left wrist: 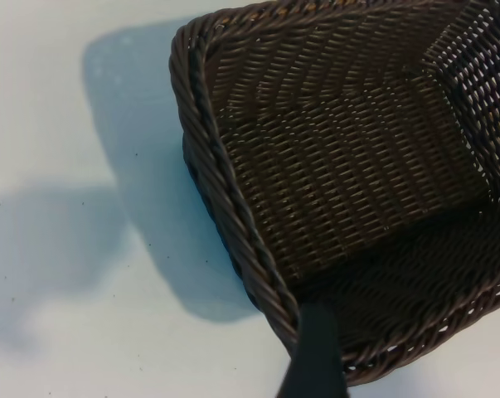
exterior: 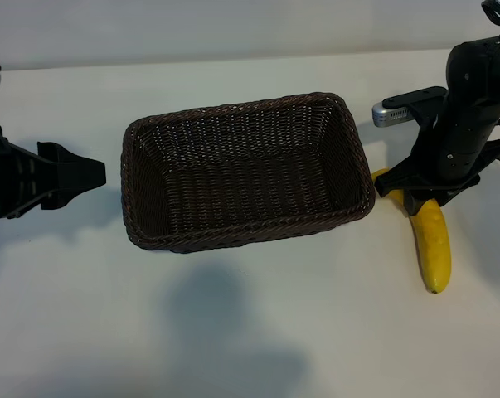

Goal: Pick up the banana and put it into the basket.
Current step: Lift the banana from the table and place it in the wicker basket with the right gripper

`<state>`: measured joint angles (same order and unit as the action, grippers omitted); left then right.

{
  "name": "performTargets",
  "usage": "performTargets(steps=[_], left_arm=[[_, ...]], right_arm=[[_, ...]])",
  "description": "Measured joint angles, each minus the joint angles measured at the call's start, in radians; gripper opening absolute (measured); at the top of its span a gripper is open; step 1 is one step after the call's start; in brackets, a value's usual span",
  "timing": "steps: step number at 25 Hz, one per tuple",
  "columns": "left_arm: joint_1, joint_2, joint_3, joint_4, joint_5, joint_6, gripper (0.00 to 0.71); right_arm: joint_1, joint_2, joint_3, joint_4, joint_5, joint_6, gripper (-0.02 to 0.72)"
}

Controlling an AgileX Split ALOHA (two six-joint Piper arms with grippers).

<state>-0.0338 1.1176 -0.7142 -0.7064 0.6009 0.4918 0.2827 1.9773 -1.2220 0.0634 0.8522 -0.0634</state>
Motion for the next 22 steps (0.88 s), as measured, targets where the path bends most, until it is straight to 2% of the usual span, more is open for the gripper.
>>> performTargets(steps=[9, 16, 22], left_arm=[[0.0, 0.0, 0.0, 0.0, 0.008, 0.001, 0.607], [0.0, 0.0, 0.0, 0.0, 0.015, 0.003, 0.607], [0.0, 0.0, 0.0, 0.0, 0.015, 0.002, 0.607]], right_arm=[[0.0, 0.0, 0.0, -0.003, 0.0, 0.041, 0.416], [-0.004, -0.032, 0.0, -0.111, 0.021, 0.113, 0.416], [-0.061, -0.13, -0.024, -0.131, 0.045, 0.131, 0.416]])
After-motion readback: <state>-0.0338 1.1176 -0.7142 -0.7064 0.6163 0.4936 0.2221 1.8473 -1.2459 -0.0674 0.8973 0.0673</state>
